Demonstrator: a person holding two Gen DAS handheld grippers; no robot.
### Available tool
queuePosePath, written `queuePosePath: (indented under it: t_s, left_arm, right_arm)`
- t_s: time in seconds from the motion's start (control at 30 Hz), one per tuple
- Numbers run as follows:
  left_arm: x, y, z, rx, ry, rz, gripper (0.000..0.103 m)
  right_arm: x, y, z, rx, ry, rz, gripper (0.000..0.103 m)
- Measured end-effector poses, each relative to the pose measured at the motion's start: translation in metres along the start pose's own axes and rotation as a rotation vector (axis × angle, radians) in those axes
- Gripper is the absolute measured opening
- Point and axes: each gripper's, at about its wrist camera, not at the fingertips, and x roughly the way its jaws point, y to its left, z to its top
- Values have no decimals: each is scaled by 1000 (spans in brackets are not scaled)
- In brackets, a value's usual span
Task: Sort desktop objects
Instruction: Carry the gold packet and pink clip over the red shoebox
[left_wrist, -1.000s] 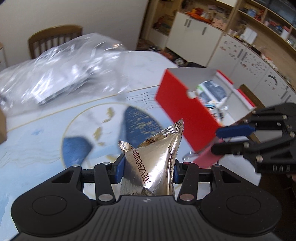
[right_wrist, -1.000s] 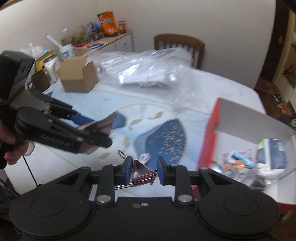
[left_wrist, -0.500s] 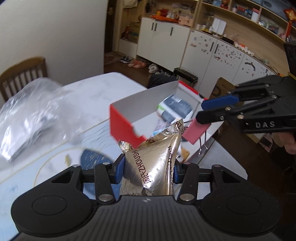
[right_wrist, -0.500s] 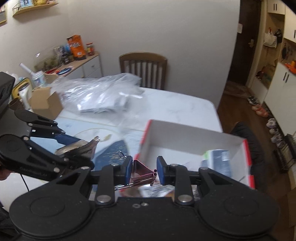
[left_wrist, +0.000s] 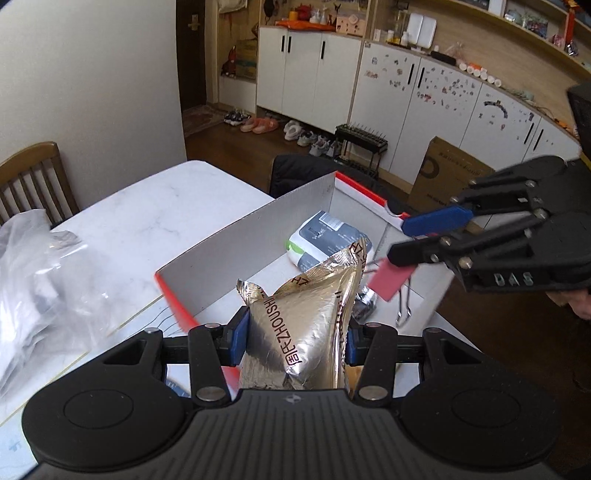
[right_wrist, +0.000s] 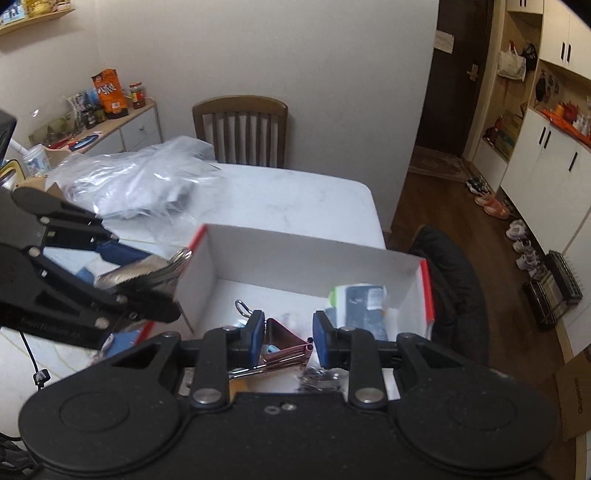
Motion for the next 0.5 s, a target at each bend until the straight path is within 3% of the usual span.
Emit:
queuePosePath:
  t_s: [0.5]
  left_arm:
    - [89, 14, 30, -35, 119, 86, 47]
  right_arm:
    - [40, -22, -28, 10, 103, 32, 27]
